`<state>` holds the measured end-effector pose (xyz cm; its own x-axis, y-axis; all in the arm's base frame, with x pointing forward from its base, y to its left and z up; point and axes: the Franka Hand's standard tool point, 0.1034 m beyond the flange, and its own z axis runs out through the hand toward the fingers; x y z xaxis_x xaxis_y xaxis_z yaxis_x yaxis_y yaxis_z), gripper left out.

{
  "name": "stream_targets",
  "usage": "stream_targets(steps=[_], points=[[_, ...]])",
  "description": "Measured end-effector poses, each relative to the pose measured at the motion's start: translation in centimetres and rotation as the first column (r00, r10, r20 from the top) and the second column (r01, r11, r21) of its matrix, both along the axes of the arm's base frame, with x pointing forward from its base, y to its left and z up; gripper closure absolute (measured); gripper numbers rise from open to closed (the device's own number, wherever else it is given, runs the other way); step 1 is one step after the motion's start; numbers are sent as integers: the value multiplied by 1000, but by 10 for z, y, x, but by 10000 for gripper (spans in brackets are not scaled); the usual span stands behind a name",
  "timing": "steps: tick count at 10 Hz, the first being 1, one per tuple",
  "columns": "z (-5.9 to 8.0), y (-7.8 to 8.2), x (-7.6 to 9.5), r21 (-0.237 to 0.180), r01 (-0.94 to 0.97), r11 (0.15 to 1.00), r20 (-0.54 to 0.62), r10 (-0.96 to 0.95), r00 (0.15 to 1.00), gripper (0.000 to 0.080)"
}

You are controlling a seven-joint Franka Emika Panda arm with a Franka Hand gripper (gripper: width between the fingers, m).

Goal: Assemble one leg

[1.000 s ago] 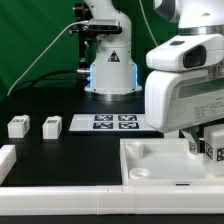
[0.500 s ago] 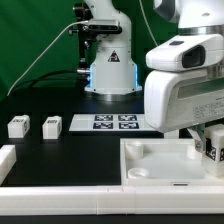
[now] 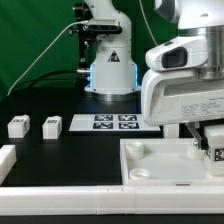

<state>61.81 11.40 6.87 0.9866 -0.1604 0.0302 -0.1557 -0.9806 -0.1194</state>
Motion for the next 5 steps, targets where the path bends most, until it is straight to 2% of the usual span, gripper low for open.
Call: stream_targets(steps=[1,4,5], points=[[0,1,0,5,87,996,-10,-87,996,508],[-1,3,-1,15,435,900,-60,-434,899,506],[-1,5,-2,17,578,816,-86,-574,814,506]])
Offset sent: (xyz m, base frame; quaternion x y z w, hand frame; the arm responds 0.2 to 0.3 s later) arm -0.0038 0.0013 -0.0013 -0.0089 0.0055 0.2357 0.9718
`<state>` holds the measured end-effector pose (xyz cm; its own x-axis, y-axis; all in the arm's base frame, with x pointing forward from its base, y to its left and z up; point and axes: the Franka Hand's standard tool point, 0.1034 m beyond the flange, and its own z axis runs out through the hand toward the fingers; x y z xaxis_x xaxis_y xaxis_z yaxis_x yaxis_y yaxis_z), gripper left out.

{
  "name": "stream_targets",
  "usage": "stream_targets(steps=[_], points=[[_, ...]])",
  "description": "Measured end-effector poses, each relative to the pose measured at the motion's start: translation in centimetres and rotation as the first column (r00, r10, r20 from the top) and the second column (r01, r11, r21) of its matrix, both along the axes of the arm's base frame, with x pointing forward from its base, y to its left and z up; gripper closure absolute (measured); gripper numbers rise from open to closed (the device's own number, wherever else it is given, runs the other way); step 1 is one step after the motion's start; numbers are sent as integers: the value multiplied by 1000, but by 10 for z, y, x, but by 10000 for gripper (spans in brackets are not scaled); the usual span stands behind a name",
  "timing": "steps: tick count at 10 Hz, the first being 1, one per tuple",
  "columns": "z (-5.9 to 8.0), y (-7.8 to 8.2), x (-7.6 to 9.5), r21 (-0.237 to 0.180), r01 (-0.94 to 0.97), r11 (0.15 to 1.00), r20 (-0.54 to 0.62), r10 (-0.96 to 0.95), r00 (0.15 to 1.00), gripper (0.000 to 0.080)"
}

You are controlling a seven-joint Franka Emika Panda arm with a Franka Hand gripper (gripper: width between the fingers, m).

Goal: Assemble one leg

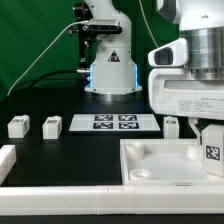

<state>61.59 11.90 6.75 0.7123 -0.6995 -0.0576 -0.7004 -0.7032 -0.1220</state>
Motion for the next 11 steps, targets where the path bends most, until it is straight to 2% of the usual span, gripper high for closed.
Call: stream_targets(steps=[2,4,5,6,7,8,10,11], points=[[0,2,-1,17,230,973,-34,-229,973,506],[0,5,-1,31,455,890,-77,-451,889,506],[0,6,-1,31,511,859,-89,-507,857,497],[0,6,-1,33,477,878,-83,-473,877,497],[0,6,-1,34,454,890,-78,-450,889,325],[0,7,-1,35,423,905,-73,-420,904,188],[0,7,-1,35,381,924,-65,-378,923,161],[0,7,-1,36,246,969,-42,-245,969,152]])
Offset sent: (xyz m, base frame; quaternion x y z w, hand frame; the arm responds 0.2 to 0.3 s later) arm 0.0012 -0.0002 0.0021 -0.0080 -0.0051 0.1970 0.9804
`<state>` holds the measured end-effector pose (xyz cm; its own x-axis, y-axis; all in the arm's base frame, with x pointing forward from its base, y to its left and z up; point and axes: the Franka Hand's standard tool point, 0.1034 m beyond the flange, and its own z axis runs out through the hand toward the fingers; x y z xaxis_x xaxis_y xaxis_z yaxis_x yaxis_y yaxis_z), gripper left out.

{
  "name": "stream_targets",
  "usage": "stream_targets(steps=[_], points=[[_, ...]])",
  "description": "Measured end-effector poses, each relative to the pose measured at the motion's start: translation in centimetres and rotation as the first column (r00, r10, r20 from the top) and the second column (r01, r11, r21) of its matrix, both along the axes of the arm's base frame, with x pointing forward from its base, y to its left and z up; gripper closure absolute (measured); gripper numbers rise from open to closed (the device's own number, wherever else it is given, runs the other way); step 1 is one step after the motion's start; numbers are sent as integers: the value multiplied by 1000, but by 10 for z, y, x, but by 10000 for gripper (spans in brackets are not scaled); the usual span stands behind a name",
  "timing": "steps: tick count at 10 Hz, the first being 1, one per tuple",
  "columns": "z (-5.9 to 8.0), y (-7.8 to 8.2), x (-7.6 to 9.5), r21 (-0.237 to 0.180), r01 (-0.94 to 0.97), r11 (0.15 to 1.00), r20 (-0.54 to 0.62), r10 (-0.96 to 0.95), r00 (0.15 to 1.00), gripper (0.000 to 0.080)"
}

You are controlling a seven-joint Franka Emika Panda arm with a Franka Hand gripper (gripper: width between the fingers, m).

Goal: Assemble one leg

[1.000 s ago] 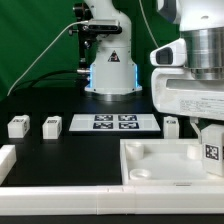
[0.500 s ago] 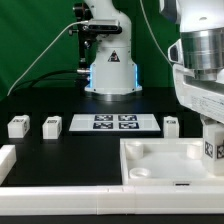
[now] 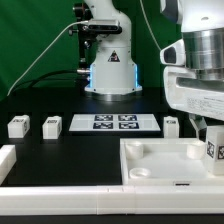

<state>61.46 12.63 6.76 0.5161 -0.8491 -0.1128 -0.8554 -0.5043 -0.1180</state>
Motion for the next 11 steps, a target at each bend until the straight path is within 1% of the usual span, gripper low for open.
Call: stream_targets(steps=[2,3,4,6,8,10,11], points=[[0,1,0,-12,-202,979,31,202,979,151],[0,1,0,-32,-338,941,48,339,940,151],[0,2,0,-38,-401,915,56,403,914,151],[0,1,0,-78,-623,778,76,628,774,151],[0,-1,0,-122,-787,605,75,796,600,151],[0,-4,0,-150,-885,442,73,897,436,151],[0,-4,0,-153,-897,414,73,910,408,151]])
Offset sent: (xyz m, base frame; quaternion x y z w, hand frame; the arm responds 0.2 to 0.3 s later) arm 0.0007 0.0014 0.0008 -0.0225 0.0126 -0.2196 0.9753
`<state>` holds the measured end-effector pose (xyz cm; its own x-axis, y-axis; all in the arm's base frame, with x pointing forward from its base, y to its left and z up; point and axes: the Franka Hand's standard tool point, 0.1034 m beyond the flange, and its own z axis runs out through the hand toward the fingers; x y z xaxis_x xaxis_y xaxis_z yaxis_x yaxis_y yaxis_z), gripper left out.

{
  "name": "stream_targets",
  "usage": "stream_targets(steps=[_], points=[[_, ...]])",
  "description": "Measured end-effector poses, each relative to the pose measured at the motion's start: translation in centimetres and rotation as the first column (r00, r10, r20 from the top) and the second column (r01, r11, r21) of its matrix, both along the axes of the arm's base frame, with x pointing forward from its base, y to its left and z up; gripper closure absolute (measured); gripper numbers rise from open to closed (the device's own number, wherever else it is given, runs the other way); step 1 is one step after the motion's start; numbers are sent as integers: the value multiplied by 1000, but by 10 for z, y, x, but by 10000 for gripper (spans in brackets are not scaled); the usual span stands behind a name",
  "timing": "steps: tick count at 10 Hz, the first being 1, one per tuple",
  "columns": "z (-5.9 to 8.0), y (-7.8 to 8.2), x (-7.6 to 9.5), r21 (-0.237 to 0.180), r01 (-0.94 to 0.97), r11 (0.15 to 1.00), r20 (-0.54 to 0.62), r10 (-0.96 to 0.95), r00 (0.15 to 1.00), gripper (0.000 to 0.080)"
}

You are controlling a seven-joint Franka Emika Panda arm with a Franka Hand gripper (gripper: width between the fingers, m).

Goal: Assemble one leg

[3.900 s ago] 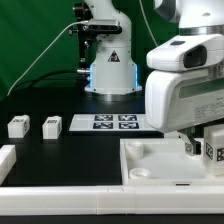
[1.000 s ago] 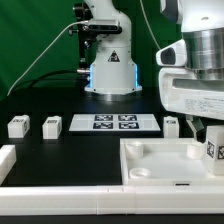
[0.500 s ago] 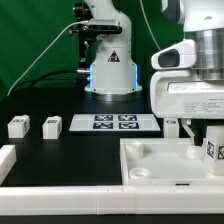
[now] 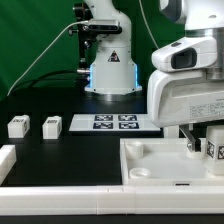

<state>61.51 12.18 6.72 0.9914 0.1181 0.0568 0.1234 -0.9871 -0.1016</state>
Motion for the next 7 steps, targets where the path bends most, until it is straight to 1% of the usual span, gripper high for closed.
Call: stream_targets(steps=[1,2,3,4,5,7], points=[[0,-1,0,3,10,1000,-1,-10,1000,151],[0,-2,0,2,12,1000,-1,-12,1000,236],[0,-2,0,2,12,1000,-1,-12,1000,372],[0,-2,0,2,12,1000,-1,-12,1000,372],[0,-2,0,3,19,1000,-2,-19,1000,505],[0,-2,0,5,64,998,-7,-64,998,505]])
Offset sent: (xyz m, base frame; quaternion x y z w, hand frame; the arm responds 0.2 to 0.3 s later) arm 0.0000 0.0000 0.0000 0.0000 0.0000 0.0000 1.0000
